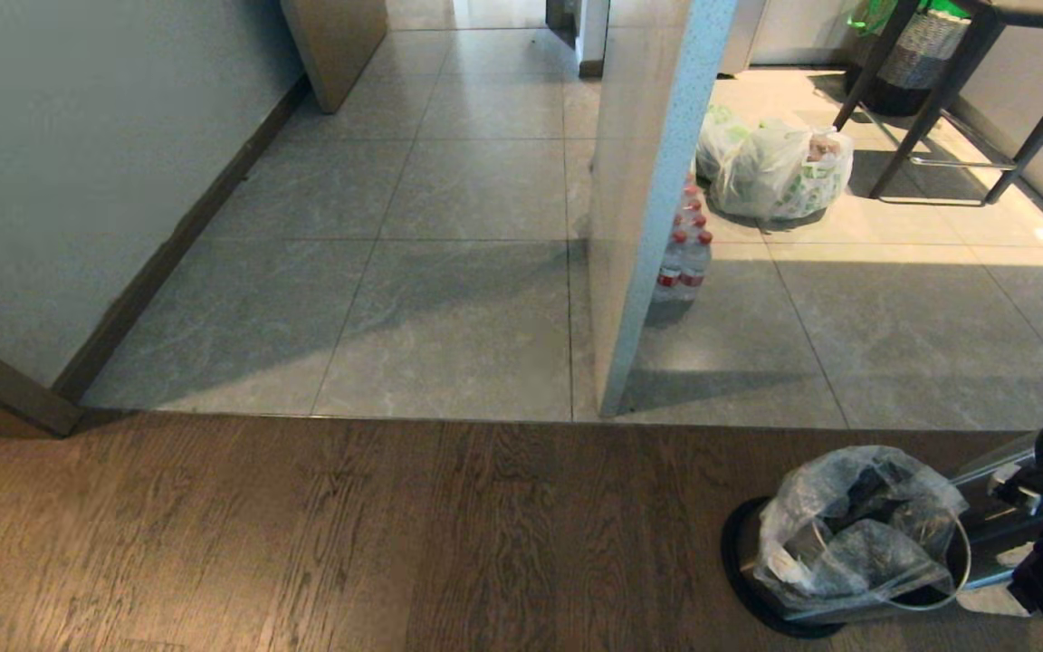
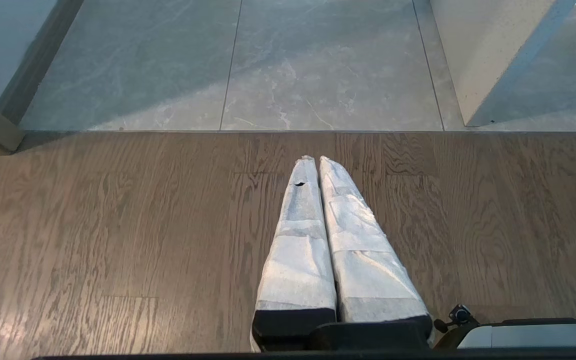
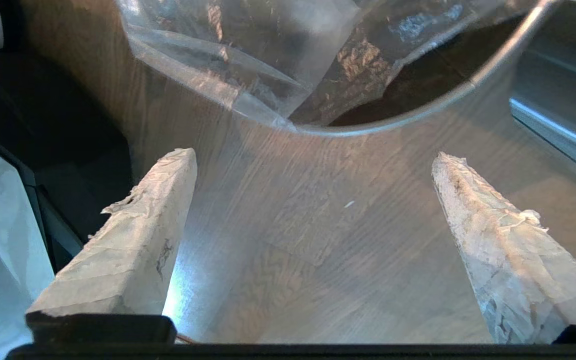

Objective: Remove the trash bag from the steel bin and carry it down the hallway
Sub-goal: Pick up the trash bag

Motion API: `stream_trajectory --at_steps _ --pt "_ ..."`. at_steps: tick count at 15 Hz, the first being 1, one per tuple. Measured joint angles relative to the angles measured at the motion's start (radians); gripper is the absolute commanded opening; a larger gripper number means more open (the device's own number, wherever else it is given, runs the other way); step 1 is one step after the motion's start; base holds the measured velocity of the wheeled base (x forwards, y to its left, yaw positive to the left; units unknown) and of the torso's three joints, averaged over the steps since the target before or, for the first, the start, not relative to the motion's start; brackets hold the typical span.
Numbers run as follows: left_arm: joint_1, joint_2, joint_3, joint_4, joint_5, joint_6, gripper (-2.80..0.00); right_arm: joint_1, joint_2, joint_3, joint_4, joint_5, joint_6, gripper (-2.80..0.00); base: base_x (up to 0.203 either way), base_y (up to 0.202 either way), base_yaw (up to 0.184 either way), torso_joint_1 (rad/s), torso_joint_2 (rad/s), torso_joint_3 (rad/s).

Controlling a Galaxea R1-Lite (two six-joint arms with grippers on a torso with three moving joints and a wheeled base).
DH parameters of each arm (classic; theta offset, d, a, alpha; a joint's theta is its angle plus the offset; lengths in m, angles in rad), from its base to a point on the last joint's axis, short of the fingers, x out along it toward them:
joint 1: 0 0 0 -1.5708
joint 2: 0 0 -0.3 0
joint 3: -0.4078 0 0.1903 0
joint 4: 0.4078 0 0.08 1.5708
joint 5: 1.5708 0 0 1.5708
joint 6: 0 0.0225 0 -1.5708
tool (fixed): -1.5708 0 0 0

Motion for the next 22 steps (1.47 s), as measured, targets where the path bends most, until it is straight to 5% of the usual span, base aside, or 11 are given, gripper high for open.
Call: stream_trajectory --at_steps 10,22 --pt "0.0 0.0 0.0 0.0 0.001 0.0 -2.8 0.057 0.131 -0.158 -0.01 0.032 0.047 0.0 0.0 0.0 0.0 0.0 0.0 0.0" --pt "0.0 0.0 0.0 0.0 0.001 0.0 -2.8 0.105 0.181 -0.195 -0.009 0.082 0.142 0.0 0.0 0.0 0.0 0.0 0.0 0.0"
